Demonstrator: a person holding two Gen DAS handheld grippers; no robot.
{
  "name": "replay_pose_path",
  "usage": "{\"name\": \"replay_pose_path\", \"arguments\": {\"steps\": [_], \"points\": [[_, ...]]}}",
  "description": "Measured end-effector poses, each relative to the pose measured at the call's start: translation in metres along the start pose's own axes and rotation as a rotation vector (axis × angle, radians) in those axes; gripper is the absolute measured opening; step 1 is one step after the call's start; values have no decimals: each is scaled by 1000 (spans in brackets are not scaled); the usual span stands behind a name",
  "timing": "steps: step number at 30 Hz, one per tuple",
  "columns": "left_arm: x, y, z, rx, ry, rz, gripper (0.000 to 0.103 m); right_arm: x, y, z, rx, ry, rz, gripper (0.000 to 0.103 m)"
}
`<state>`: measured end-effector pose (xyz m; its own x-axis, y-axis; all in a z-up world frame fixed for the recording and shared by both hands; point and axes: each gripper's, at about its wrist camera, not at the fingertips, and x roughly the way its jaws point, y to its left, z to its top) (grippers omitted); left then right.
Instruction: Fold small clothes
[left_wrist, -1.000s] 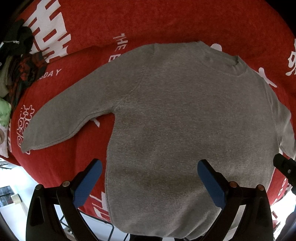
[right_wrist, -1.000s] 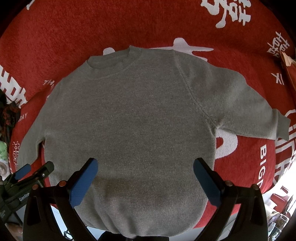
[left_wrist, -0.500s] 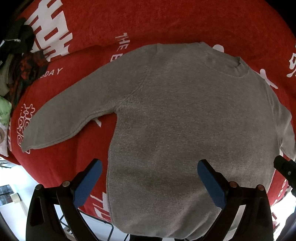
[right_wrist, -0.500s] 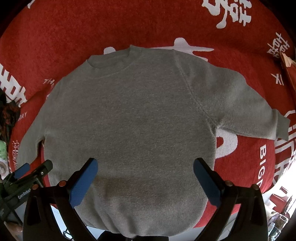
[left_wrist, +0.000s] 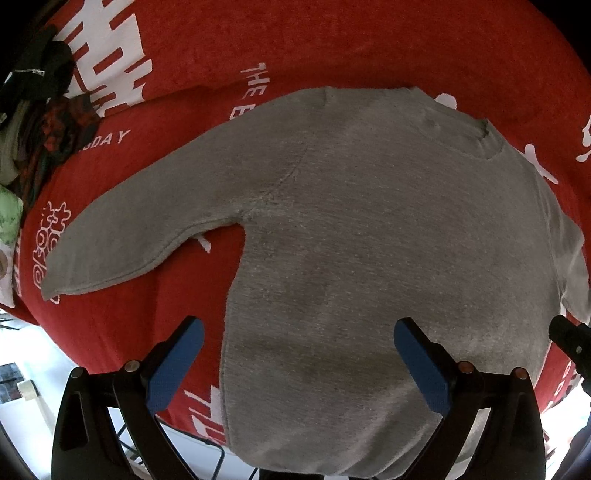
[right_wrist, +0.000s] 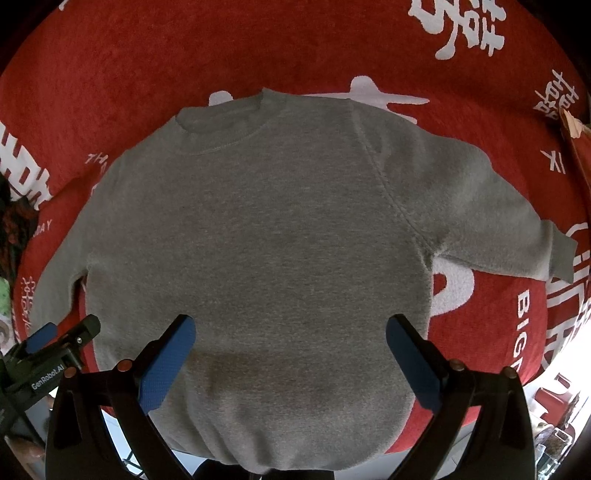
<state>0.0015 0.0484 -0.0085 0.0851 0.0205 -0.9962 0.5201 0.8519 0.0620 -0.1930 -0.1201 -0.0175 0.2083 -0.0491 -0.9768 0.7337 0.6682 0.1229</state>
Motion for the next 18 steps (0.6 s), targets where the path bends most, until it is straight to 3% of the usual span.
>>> {"name": "replay_pose_path", "arguments": {"steps": [18], "points": [[3, 15, 2, -26, -1, -23, 103, 1, 14, -2, -28, 4, -4, 103]]}}
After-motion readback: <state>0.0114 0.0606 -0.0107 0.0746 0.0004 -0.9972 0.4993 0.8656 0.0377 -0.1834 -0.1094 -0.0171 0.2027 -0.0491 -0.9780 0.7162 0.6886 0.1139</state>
